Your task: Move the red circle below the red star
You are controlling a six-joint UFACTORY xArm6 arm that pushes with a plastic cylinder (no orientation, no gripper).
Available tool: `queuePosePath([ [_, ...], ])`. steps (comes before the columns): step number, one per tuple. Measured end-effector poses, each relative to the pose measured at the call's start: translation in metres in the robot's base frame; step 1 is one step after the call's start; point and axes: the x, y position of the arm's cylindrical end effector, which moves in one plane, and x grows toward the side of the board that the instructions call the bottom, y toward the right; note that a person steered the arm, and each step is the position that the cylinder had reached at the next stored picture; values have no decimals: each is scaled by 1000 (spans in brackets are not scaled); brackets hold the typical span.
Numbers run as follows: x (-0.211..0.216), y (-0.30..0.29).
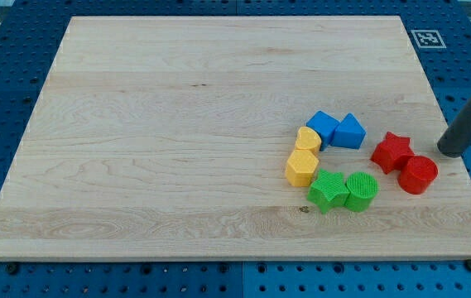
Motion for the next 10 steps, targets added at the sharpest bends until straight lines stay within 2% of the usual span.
queuePosePath([
  [3,20,0],
  [5,29,-35],
  [7,44,-38],
  [10,46,-52],
])
